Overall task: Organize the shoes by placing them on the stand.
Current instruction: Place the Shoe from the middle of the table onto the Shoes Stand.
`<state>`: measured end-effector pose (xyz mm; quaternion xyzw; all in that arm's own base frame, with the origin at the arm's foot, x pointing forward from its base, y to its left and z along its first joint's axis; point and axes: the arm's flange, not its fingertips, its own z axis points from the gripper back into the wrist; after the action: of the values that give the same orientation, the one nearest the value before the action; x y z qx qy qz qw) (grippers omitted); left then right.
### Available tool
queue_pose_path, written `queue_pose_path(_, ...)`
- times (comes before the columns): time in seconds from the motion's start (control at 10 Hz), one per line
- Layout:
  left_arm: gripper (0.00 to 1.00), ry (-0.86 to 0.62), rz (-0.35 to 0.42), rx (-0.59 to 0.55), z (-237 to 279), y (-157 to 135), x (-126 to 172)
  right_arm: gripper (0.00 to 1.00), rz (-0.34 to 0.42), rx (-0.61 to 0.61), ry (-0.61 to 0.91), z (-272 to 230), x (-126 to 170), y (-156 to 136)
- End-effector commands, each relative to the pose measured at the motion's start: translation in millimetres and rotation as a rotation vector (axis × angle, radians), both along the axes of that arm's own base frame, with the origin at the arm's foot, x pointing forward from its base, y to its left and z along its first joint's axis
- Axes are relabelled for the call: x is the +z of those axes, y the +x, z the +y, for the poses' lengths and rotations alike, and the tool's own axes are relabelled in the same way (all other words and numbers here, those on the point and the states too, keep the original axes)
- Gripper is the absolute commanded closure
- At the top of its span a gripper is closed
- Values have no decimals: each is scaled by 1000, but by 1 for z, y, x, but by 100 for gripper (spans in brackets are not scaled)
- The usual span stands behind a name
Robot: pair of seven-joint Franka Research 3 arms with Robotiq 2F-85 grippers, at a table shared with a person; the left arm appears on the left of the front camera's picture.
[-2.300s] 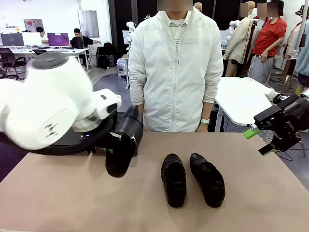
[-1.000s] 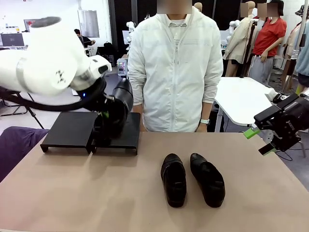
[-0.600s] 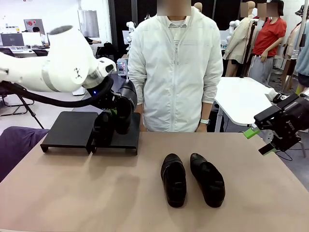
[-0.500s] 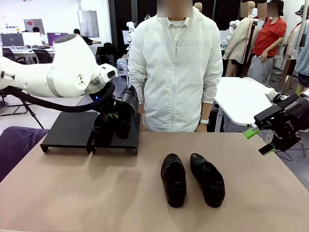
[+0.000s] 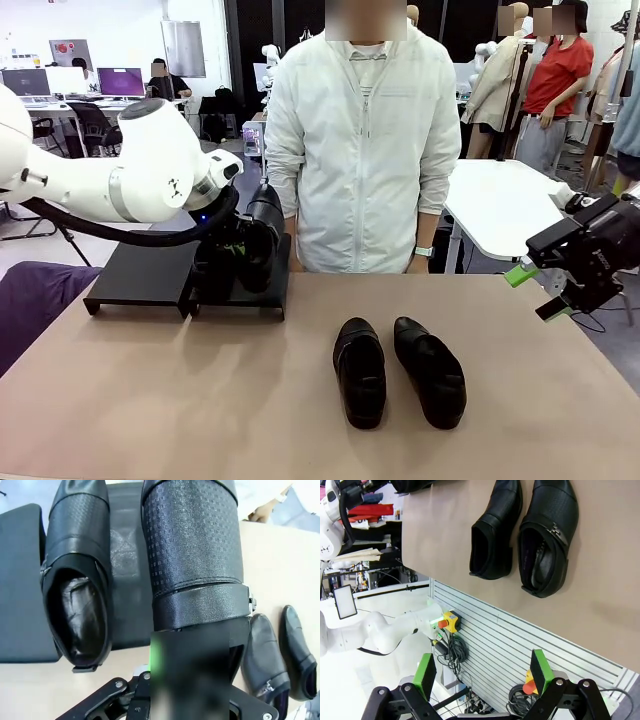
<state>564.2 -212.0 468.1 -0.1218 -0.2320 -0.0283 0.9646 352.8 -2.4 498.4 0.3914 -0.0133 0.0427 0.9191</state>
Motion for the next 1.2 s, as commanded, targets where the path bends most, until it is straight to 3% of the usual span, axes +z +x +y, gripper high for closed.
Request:
queue_pose_path(0.0, 100, -2, -15, -7, 8, 12, -1, 0, 15, -9, 1, 1, 5, 1)
queue_pose_path(0.5, 100, -13, -39, 3, 12, 29, -16, 0, 15, -9, 1, 1, 5, 1)
queue_pose_path(0.6, 45, -15, -71, 23, 11, 30, -16, 0, 15, -9, 1, 1, 5, 1)
queue_pose_path(0.7, 0, -23, -96, 26, 10, 29, -15, 0, 15, -9, 1, 1, 5, 1)
queue_pose_path(1.1, 0, 4, -99, 0, 6, 22, -12, 0, 15, -9, 1, 1, 5, 1)
